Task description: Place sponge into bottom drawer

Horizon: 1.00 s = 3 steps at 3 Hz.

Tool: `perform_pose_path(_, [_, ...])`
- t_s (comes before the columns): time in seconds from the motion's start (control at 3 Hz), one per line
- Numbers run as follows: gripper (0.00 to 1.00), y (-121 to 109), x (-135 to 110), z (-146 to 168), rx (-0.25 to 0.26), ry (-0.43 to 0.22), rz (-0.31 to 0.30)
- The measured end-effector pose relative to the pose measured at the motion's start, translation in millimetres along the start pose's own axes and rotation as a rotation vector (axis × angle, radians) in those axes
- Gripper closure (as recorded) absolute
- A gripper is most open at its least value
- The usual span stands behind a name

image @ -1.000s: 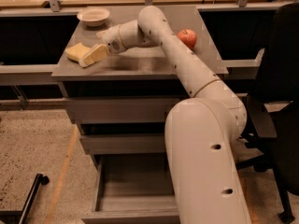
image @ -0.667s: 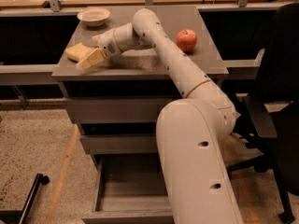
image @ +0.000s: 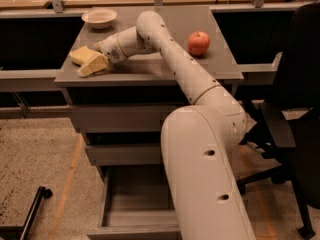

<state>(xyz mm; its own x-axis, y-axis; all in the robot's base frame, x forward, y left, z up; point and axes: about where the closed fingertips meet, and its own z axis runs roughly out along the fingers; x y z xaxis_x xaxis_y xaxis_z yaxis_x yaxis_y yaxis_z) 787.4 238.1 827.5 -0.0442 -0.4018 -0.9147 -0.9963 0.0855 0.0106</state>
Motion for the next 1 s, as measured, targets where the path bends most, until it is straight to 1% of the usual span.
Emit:
perform_pose_path(0.33, [0.46, -0.6, -2.0, -4.7, 0.019, 0.020, -0.008])
perform_pose_path(0.67, [0.77, 0.7, -7.8, -20.2, 0.064, 0.059, -0.024])
perform_pose_path(1.0, [0.98, 8.6, -21.2, -39.6, 0.100, 0.075, -0.050])
